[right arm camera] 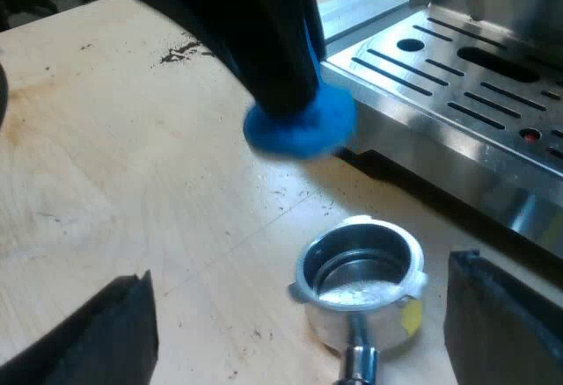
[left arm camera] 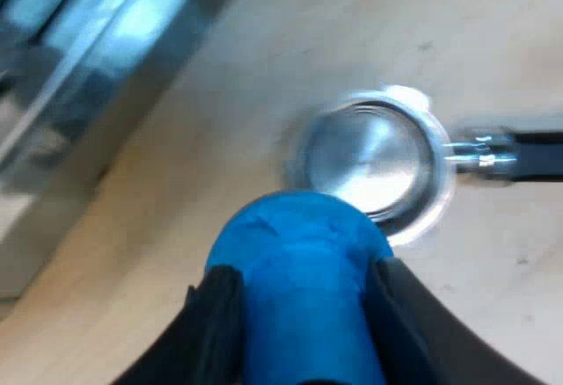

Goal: Grind coffee beans and then tamp

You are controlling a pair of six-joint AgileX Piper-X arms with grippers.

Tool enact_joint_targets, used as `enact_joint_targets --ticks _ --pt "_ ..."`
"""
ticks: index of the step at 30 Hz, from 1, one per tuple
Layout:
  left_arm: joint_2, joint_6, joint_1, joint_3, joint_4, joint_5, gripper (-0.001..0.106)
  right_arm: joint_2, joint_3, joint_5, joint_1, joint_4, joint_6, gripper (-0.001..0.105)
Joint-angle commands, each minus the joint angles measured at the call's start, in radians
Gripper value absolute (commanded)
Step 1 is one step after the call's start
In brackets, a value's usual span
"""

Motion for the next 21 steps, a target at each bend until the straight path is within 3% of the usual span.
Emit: enact_joint_targets --ticks 1,4,11,15,21 --pt "-0.038 -0.013 0.04 -0.003 0.032 -0.046 0.0 -0.003 -0.007 -0.006 0.001 -0.012 -0.013 0.069" --pt "-0.065 -0.013 0.087 0.009 0.052 -0.046 0.0 -0.003 -0.007 -0.006 0.001 -0.012 -0.013 0.069" --pt "-0.138 -0.011 0.216 0.125 0.043 -0.046 0.0 -0.003 -0.007 -0.006 0.001 -0.012 -0.013 0.069" --pt "-0.15 0.016 0.362 0.199 -0.036 -0.04 0.0 -0.003 -0.007 -0.006 0.001 -0.012 -0.013 0.069" --pt "-0.11 0.02 0.451 0.236 -0.12 -0.015 0.0 -0.003 -0.007 -0.006 0.001 0.003 -0.013 0.069"
